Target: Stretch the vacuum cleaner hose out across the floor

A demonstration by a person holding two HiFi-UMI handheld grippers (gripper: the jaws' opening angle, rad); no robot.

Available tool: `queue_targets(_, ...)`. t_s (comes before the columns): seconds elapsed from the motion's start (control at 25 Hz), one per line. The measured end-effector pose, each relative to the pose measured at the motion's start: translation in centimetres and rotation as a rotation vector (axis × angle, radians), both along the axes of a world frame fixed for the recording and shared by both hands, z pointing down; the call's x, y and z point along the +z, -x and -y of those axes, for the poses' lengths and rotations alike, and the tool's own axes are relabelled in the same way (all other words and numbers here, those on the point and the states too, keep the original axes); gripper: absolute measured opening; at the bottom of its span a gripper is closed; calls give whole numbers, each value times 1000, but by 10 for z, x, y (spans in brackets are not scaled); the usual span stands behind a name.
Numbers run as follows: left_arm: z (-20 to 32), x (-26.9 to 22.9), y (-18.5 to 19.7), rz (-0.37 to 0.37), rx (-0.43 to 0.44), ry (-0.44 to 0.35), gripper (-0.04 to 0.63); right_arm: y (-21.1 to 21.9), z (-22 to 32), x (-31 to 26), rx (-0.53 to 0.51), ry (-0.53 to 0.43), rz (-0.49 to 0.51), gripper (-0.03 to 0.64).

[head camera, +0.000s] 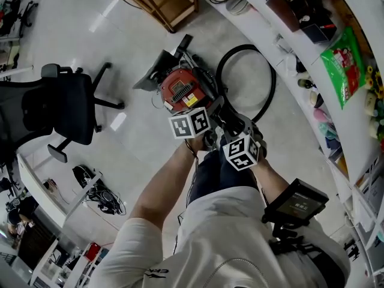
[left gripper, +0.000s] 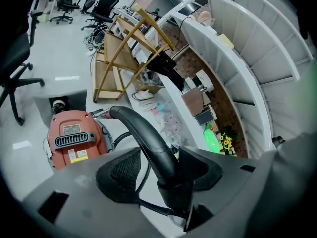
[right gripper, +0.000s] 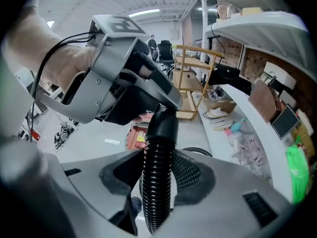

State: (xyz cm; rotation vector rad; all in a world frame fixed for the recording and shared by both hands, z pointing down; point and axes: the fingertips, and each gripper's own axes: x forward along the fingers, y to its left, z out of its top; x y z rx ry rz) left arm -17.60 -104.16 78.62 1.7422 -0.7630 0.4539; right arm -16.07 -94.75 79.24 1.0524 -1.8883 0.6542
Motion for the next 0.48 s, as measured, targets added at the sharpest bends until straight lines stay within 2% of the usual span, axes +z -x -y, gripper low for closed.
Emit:
queue_targets(0.2, -2, 5, -12, -39, -16, 61, 216, -8, -1, 1, 3, -15, -16, 175)
queue_targets(0.48, 0, 14, -31, -157, -4, 109, 221, -17, -2, 3, 18, -29, -19, 175)
